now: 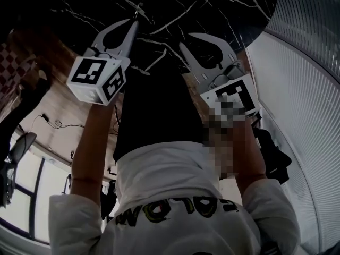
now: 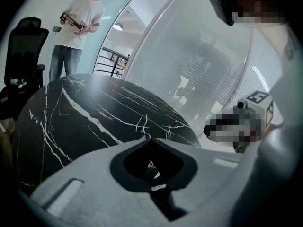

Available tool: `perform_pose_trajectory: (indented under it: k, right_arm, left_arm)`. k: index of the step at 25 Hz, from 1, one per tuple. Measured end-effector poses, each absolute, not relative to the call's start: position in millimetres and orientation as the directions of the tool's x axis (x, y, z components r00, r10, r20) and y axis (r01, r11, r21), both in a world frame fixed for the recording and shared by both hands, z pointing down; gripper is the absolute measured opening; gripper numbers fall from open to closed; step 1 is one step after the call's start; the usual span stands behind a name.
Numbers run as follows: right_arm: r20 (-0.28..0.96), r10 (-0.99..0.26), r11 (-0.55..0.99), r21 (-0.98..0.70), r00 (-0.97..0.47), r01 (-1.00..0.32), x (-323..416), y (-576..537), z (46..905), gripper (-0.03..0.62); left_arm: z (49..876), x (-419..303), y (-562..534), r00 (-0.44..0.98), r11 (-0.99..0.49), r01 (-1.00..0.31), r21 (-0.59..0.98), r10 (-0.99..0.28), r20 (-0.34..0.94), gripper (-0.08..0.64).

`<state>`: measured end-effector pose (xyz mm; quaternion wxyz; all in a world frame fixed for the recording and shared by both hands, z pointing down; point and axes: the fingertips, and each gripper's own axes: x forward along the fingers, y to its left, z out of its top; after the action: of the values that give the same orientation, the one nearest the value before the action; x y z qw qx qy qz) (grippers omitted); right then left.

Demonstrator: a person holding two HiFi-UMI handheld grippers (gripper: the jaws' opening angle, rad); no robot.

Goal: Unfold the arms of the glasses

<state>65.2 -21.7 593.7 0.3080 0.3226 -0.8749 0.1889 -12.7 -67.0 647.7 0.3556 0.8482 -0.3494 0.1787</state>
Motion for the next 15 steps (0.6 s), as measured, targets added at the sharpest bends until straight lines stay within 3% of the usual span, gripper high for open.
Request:
perform_pose_trajectory:
  k: [15]
  right_arm:
    - [0.654,-0.465,0.708,-0.130,-0.597,-0.694,70,-19,595,0.043]
  left_arm:
    - [664,-11,-67,0.682,-0.530,-0.728,0.434,-0.498,0.535,0.048]
